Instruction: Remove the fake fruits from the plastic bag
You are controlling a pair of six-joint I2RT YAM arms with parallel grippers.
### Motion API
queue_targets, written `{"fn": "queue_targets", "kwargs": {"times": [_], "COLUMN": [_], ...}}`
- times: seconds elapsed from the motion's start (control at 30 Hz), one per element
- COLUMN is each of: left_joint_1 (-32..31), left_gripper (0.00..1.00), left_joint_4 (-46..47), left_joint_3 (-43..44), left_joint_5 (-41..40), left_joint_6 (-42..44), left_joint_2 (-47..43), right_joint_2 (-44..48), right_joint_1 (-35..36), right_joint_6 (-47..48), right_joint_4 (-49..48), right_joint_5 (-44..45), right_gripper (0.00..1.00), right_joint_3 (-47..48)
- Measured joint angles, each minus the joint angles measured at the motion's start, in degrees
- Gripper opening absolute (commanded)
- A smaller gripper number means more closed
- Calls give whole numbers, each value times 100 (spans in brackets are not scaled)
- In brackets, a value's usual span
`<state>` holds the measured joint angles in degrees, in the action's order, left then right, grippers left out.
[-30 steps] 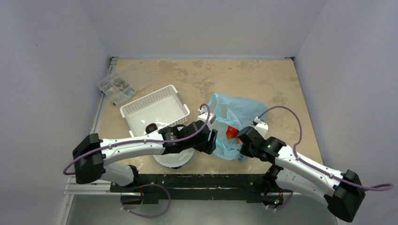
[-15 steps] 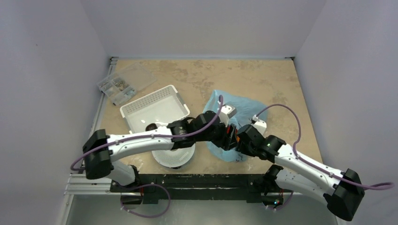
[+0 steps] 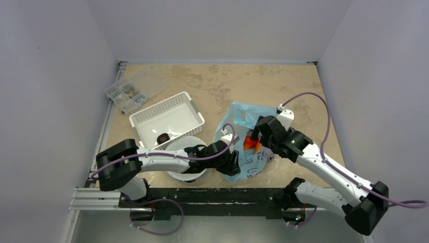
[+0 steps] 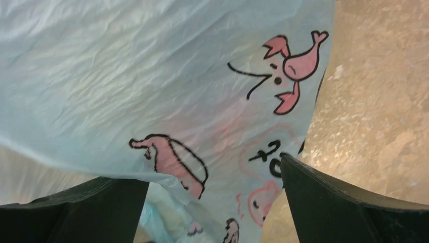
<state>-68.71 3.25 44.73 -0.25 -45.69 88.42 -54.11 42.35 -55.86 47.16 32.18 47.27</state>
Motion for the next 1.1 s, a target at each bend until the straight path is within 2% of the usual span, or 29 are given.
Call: {"fn": "queue_targets", "kwargs": {"times": [0.13,0.23,0.3,0.43,0.53,0.7,0.77,0.8,0.9,0.97,1.1], "left_joint_1": [-11,-48,-81,-144,-195,-238,-236,-236,-247,-256,-258], "left_gripper": [48,49,49,49,52,64,71,79,88,90,91], "left_joint_4": [356,376,393,459,527,518,310,168,-245,-494,-931], "left_joint_3": [-177,-168,-138,-122,-125,-92,26,138,584,940,1598], "left_joint_5": [-2,-20,-22,-44,-68,-133,-144,-142,-118,-92,-48], "left_joint_6": [-234,-229,-216,-227,-289,-291,-214,-142,94,273,610], "left_joint_2": [155,160,146,118,118,116,90,66,-61,-173,-415], "right_joint_2": [-702,-979,-966,-911,-960,-1185,-1060,-964,-601,-378,7], "right_joint_1": [-514,-601,-605,-994,-1495,-2070,-2076,-2074,-2072,-2074,-2072], "right_joint_6": [310,461,590,901,1097,1388,1578,1674,1899,1996,2090], "right_joint_4": [-328,-435,-525,-881,-1165,-1213,-1209,-1209,-1134,-957,-509], "right_joint_5": [79,234,404,645,892,1176,1051,940,490,164,-476], "right_gripper": [94,92,82,48,43,52,57,60,72,81,91], "right_joint_3": [-4,-15,-35,-42,-33,175,188,190,210,280,411]}}
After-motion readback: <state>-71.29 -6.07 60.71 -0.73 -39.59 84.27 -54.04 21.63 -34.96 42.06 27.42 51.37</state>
